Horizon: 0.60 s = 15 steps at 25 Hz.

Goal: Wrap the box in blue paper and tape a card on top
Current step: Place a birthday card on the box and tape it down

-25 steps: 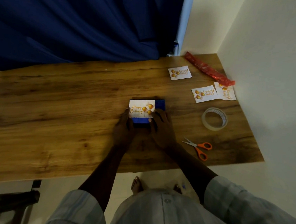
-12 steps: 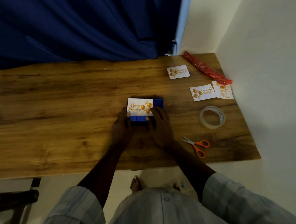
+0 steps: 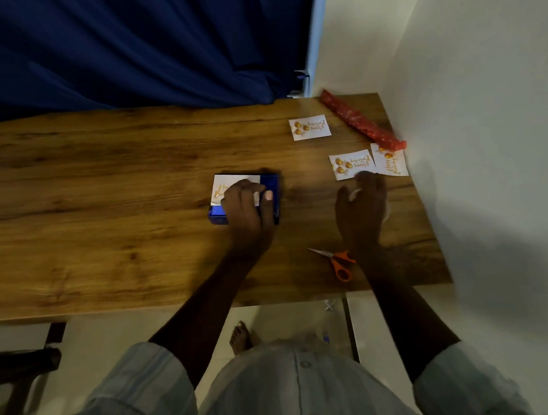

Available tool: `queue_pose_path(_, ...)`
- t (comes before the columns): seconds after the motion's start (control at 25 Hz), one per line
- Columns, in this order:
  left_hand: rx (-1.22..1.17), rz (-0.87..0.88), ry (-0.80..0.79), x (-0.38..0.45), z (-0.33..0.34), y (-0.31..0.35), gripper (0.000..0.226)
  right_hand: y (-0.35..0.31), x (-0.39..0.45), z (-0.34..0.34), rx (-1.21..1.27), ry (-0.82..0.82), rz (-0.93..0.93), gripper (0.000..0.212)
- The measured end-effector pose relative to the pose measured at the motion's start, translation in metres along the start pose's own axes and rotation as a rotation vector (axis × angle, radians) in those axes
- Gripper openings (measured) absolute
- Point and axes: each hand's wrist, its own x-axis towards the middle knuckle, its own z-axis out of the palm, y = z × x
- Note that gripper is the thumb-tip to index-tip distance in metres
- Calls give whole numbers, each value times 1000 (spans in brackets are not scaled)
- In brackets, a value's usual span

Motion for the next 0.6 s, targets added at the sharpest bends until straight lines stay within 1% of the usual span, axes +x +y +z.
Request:
queue_pose_path(0.04, -70, 39, -26, -1, 12, 16, 18, 15, 9, -14, -88, -9, 156, 48)
queue_pose_path(0.12, -131, 35, -85, -7, 32, 45, 17, 43, 19, -37, -214, -116, 471, 67)
queue_pose_path(0.16, -147, 13, -108, -10, 41, 59, 16, 54, 22, -45, -236, -187, 562, 75)
queue_pose_path(0.2, -163, -13, -125, -13, 50, 64, 14, 63, 23, -45, -231, -268, 596, 78)
queue_pose_path(0.24, -185, -49, -136, -17, 55, 73, 12, 71, 23, -43, -209, -344, 589, 76)
queue_pose_path(0.28, -205, -81, -137, -21, 60, 79, 10, 77, 25, -41, -170, -397, 570, 68)
queue_pose_path(0.4, -235, -201, -122, -26, 64, 85, 11, 83, 30, -36, -52, -415, 564, 36)
queue_pose_path(0.48, -246, -345, -122, -23, 59, 88, 12, 76, 32, -38, -20, -387, 536, 28)
queue_pose_path(0.6, -407, -674, -109, 1, 41, 100, 12, 52, 37, -39, 113, -225, 400, 25)
